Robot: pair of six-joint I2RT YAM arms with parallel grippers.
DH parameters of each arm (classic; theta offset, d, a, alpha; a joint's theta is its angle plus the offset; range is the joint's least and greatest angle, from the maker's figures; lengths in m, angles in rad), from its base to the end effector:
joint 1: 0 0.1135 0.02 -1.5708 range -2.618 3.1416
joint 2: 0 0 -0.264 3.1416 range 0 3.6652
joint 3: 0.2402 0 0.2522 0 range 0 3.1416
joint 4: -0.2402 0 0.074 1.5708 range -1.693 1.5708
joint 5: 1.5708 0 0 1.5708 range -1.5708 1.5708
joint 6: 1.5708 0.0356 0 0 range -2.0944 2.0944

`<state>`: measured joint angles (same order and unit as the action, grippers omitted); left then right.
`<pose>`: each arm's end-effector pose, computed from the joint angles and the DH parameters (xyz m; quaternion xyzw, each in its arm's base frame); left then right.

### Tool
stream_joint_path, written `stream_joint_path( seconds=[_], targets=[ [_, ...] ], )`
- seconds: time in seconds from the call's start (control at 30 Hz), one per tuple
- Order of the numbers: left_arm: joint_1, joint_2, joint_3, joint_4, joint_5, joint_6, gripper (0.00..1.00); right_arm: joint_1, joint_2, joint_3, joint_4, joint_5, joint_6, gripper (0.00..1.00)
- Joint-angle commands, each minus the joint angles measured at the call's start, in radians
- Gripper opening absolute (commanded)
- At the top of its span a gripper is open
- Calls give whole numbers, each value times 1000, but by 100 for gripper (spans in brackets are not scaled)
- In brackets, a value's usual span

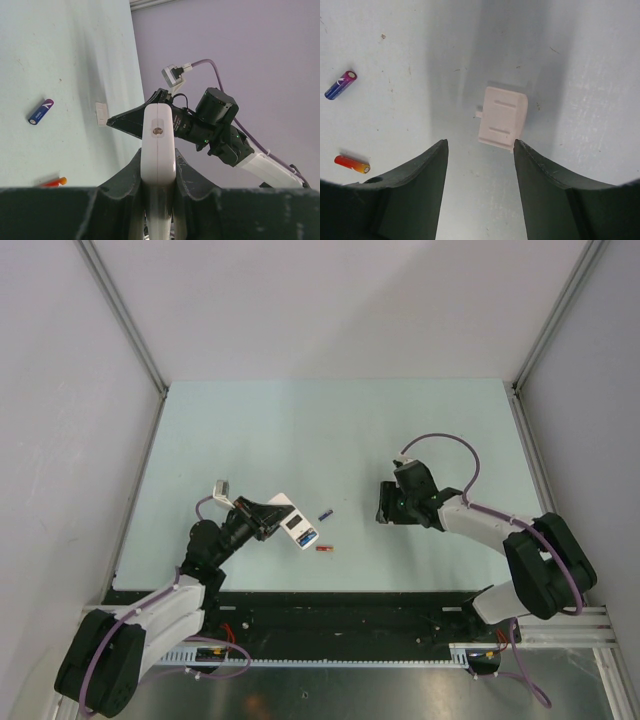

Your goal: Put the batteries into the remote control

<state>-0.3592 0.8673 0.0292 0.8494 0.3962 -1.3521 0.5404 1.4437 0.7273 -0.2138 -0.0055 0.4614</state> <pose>0.1492 -0.0707 0.1741 -0.2053 0.6728 -0.6171 0.3527 0.2367 0.1423 0.1719 -0.0383 0.9484 0.1535 0.2749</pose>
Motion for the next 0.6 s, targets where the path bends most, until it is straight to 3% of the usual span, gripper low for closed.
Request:
stream_joint_path(
  seconds=[0.0, 0.57],
  targets=[
    [6, -11, -107, 30, 0, 16, 0, -2, 4, 4, 45, -19, -18, 60],
    [6, -5, -110, 28, -2, 18, 0, -30, 55, 7, 34, -4, -23, 60]
  ],
)
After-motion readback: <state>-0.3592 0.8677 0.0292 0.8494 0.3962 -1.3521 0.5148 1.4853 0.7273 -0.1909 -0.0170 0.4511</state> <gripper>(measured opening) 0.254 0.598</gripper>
